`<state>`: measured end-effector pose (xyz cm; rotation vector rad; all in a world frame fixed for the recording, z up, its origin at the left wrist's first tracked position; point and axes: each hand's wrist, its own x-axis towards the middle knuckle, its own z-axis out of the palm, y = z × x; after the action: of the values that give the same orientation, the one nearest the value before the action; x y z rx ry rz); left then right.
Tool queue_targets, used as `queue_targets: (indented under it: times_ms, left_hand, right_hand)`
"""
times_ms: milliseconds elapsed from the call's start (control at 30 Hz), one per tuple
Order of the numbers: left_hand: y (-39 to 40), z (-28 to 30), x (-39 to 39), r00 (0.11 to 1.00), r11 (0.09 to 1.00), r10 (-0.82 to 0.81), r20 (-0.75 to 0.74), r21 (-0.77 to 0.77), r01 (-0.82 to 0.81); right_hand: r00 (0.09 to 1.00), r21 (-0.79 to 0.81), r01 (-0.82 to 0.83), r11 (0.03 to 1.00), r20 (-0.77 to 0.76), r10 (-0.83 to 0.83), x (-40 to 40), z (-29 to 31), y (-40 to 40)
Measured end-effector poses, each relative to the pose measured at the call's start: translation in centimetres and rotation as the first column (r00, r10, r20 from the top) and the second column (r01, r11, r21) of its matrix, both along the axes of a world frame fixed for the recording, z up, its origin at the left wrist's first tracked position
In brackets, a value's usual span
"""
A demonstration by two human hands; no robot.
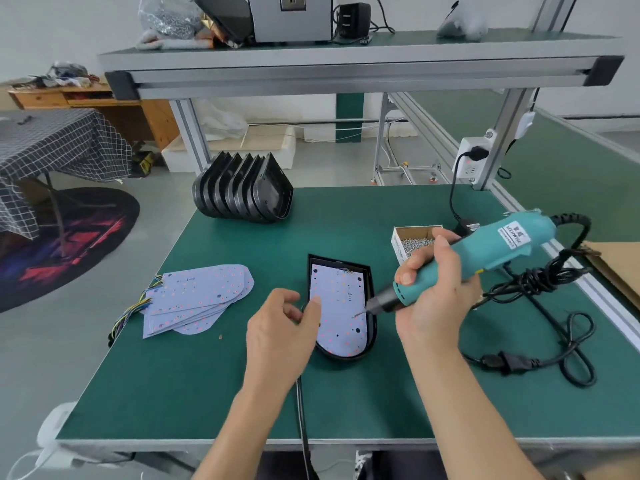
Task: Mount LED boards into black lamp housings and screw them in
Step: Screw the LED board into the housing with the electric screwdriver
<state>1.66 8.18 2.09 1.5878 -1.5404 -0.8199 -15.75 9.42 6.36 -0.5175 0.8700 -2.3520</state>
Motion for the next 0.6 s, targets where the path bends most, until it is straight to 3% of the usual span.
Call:
queue_targets:
  times_ms: [133,233,600]
  left_hand:
    - [-1.1,-0.8,-0.9,0.961,0.992,-0.097,0.26,0.103,0.072]
    - [-2.1,-1.2,-1.3,0.937,0.98,-0.142,0.319,0.176,0.089]
    - [-2.9,-2.2,-1.2,0.961,0.97,-0.157,0.229,0.217,0.106]
  right_hand:
    - [0.994,0.037,-0.034,0.999,-0.103,0.038,1.0,-1.8,-0.5]
    - [0.989,0.056,-0.041,0.998,-0.14,0.048,1.4,-2.8,-0.7]
    - [0.97,0.064,-0.056,0.996,-0.235,0.069,2.4,-3.9,-0.9]
